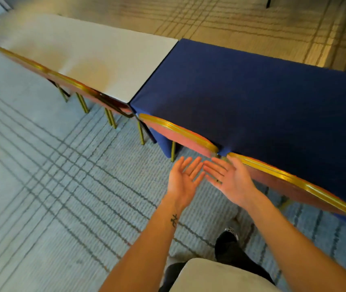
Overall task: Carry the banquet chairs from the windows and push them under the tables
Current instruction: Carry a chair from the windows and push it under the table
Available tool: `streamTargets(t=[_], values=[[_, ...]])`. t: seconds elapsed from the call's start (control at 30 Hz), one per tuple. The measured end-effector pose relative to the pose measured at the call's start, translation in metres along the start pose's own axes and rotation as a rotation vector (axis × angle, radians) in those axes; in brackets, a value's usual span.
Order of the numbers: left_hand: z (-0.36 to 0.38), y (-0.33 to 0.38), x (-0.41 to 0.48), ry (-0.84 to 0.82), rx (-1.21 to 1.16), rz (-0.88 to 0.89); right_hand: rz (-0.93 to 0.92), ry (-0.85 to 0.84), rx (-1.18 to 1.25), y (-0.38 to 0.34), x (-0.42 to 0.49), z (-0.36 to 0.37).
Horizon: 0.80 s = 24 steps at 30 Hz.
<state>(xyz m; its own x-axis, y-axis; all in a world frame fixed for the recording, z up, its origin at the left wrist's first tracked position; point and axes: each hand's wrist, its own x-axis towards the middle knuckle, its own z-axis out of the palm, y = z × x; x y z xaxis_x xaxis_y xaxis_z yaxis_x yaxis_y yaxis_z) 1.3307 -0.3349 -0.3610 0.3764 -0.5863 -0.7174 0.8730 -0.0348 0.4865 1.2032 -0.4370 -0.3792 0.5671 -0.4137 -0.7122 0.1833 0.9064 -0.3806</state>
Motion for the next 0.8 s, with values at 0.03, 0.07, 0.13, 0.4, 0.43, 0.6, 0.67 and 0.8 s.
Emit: streamTargets(t=[0.03,0.07,0.13,0.4,0.43,0.6,0.67,0.8], values=[[-0.015,0.01,-0.009,0.001,-0.008,0.024,0.003,-0.024,-0.014,0.011,-0.001,0.015],[-0.03,0.02,-0.02,-0.003,-0.034,0.046,0.005,-0.047,-0.042,0.024,-0.002,0.03],[-0.062,0.04,-0.039,0.008,-0.097,0.094,0.015,-0.089,-0.087,0.051,-0.008,0.058],[-0.2,0.104,-0.132,0.012,-0.283,0.255,0.074,-0.209,-0.277,0.173,-0.045,0.164],[-0.218,0.112,-0.146,0.012,-0.299,0.291,0.09,-0.229,-0.303,0.19,-0.05,0.18],[-0.299,0.147,-0.2,0.063,-0.421,0.441,0.172,-0.331,-0.432,0.269,-0.068,0.253],[-0.329,0.159,-0.218,0.092,-0.476,0.486,0.219,-0.374,-0.476,0.299,-0.069,0.277],[-0.387,0.181,-0.241,0.152,-0.572,0.569,0.294,-0.446,-0.564,0.354,-0.062,0.322]])
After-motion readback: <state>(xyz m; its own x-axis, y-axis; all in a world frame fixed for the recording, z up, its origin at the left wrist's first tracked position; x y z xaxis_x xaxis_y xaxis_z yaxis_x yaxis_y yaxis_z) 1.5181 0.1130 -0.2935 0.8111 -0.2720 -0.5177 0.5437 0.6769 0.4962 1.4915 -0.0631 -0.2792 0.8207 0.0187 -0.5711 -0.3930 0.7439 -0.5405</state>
